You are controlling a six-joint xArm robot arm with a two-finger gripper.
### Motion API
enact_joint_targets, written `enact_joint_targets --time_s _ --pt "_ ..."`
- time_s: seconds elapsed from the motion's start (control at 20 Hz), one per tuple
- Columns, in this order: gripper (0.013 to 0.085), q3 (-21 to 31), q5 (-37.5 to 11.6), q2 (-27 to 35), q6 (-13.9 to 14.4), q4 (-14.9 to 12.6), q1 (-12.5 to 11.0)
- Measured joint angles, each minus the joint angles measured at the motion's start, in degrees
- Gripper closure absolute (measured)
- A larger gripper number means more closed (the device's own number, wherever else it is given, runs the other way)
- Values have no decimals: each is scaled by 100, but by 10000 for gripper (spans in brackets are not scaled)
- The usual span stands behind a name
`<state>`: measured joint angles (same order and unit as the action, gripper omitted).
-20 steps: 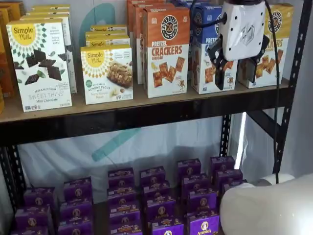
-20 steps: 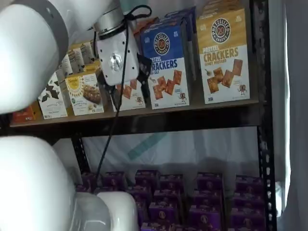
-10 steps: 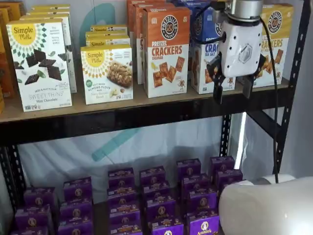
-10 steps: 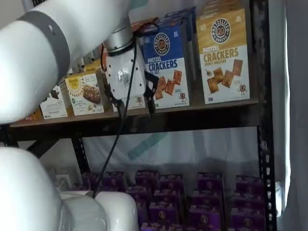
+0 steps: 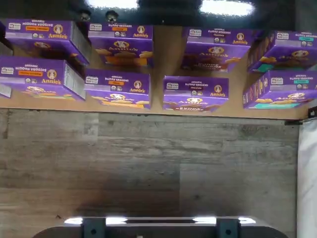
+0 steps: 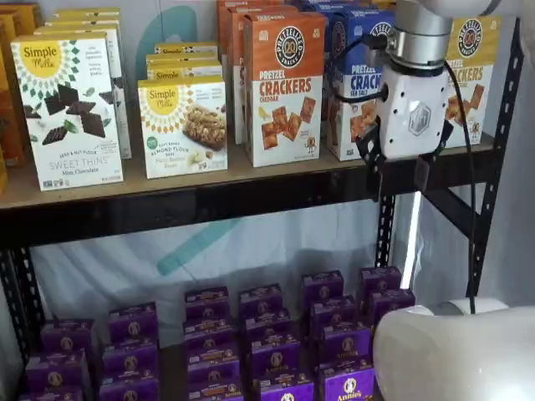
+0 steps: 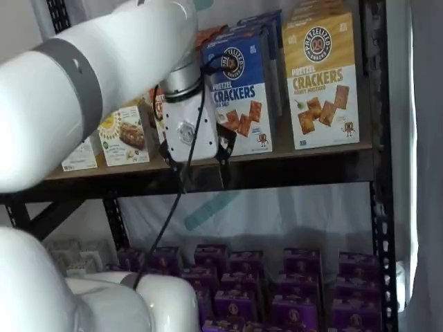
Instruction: Retrieve the yellow and white box located on the top shelf, the sixth one from the left
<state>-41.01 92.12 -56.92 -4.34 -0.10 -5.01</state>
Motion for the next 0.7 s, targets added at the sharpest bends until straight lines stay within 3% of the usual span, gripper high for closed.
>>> enact_joint_targets --time_s 0.7 --pt "130 530 -412 -134 -176 -17 -181"
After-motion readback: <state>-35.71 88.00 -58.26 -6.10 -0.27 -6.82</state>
